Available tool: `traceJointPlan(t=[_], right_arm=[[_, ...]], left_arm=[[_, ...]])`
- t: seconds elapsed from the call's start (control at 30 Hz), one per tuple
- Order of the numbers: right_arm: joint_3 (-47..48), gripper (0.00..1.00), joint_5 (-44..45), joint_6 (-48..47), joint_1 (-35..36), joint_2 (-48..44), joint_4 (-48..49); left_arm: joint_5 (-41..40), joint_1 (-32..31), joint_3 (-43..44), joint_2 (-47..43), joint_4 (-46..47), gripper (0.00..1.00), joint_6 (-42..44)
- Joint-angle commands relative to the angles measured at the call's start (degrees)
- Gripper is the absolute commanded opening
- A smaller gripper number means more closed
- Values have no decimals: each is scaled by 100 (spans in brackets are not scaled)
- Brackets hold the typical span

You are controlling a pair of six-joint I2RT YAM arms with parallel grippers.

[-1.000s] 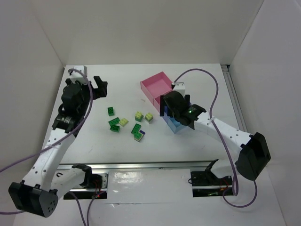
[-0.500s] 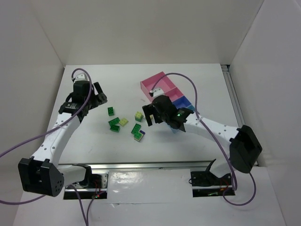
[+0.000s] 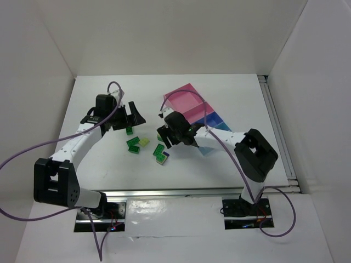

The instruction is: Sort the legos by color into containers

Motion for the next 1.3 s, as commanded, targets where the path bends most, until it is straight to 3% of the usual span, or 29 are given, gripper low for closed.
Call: traceJointPlan(t=[0.0,0.13,0.43,0.47,0.57,0.7,0.73,0.8,1.0,1.1,1.2,1.27], right_arm=[[291,77,-54,-137,-29,153,370],[344,78,270,-84,-82,215,370],[536,78,606,-137,-82,443,370],[537,83,606,-206,-82,504,370],[651,84,545,-259,-213,558,370],[756,74,491,-260,-266,619,441],[809,66,491,-260,-266,689,441],[862,60,430,-260,-266,759,388],[862,54,272,-312,-266,813,336],[915,60,219,-312,-266,865,230],[915,60,288,-260,-266,865,230],[915,53,289,-260,-266,813,230]], left_arm=[[488,81,59,133,163,100,48],[804,134,113,194,91,99,206],[672,134,51,133,91,94,206],[672,134,51,133,91,94,206],[725,134,51,133,91,92,206],[725,134,51,185,91,92,154],[725,134,51,186,91,92,154],[725,134,51,238,91,92,154],[778,134,51,291,91,92,154],[778,134,51,344,91,94,154],[831,134,51,344,91,94,154],[831,134,51,344,91,94,154]])
